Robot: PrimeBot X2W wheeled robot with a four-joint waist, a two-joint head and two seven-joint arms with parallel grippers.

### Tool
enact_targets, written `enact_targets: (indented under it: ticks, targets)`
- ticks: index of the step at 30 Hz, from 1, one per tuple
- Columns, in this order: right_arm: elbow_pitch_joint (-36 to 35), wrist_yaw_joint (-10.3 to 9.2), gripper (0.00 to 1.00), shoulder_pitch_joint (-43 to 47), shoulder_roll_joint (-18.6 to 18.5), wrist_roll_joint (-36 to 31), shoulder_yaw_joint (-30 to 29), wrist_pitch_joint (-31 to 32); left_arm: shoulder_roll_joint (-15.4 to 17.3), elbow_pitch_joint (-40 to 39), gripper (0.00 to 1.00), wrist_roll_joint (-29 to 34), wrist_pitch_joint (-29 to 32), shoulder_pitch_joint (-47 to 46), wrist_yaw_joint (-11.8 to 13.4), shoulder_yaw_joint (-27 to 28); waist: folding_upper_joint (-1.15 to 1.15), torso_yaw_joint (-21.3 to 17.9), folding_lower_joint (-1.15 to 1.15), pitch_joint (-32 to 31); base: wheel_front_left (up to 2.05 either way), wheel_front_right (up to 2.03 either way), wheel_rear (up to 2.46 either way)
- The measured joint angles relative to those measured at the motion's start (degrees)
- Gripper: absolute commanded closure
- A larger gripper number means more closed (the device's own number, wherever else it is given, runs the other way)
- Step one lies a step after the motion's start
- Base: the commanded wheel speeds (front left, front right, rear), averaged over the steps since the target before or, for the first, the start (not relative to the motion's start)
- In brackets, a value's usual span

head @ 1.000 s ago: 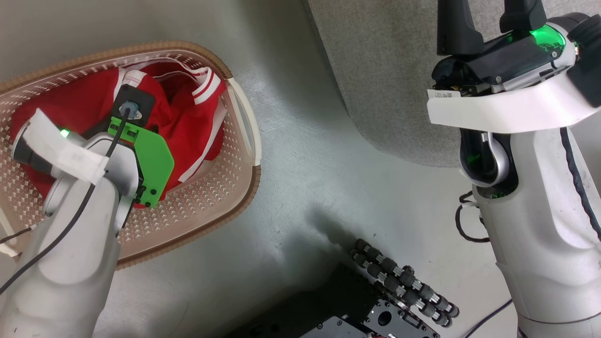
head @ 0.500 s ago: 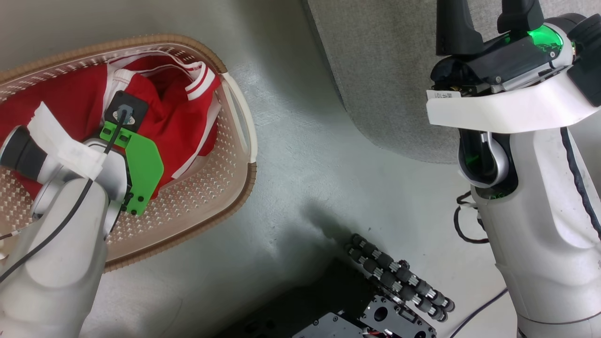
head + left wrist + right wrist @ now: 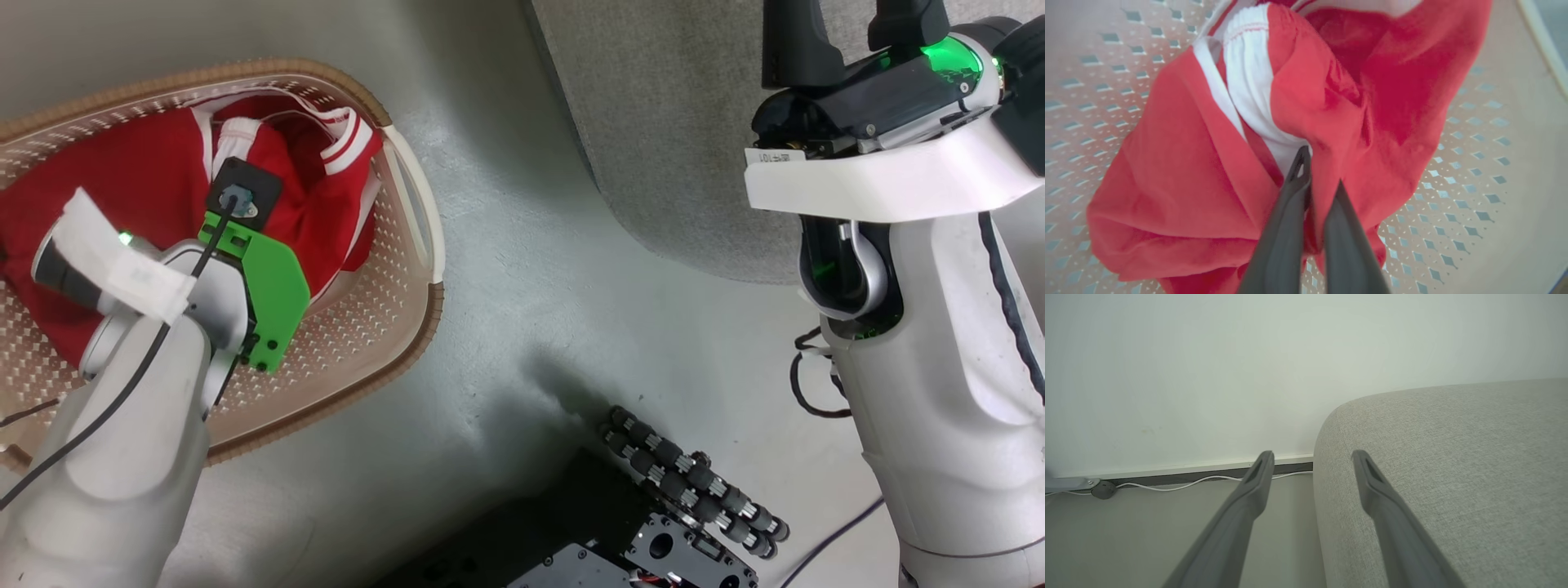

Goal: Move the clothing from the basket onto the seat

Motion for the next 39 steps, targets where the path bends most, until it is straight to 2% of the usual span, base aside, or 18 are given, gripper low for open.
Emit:
enact_targets:
  ticks: [5, 11, 21, 30, 39]
  targets:
    - [1.4, 0.04, 0.00, 0.0, 0.0, -0.9, -1.1, 0.0, -2.6, -2.6, 1.00, -2.1, -5.8, 0.0, 0.0, 2.3, 0.00, 0.7, 0.00, -1.6, 0.00, 0.00, 0.00]
    - [3.0, 0.18, 0.00, 1.6, 0.0, -3.8, -4.1, 0.0, -4.9, -5.2, 1.00, -5.6, -11.9, 1.2, 1.5, 5.4, 0.00, 2.3, 0.00, -4.8, 0.00, 0.00, 0.00]
    - [3.4, 1.33, 0.00, 4.5, 0.0, -7.4, -10.6, 0.0, -8.6, -10.2, 1.00, -11.4, -21.8, 6.0, 2.5, 9.2, 0.00, 7.5, 0.00, -11.4, 0.00, 0.00, 0.00]
    - [3.4, 4.07, 0.00, 7.1, -0.9, -9.8, -12.3, 0.0, -10.1, -13.1, 1.00, -14.8, -27.7, 9.6, 2.5, 10.1, 0.00, 13.0, 0.00, -18.1, 0.00, 0.00, 0.00]
    - [6.0, 7.13, 0.00, 11.1, -2.5, -10.6, -8.6, 0.0, -10.8, -15.5, 1.00, -15.7, -29.5, 10.1, 1.9, 8.2, 0.00, 17.5, 0.00, -24.6, 0.00, 0.00, 0.00]
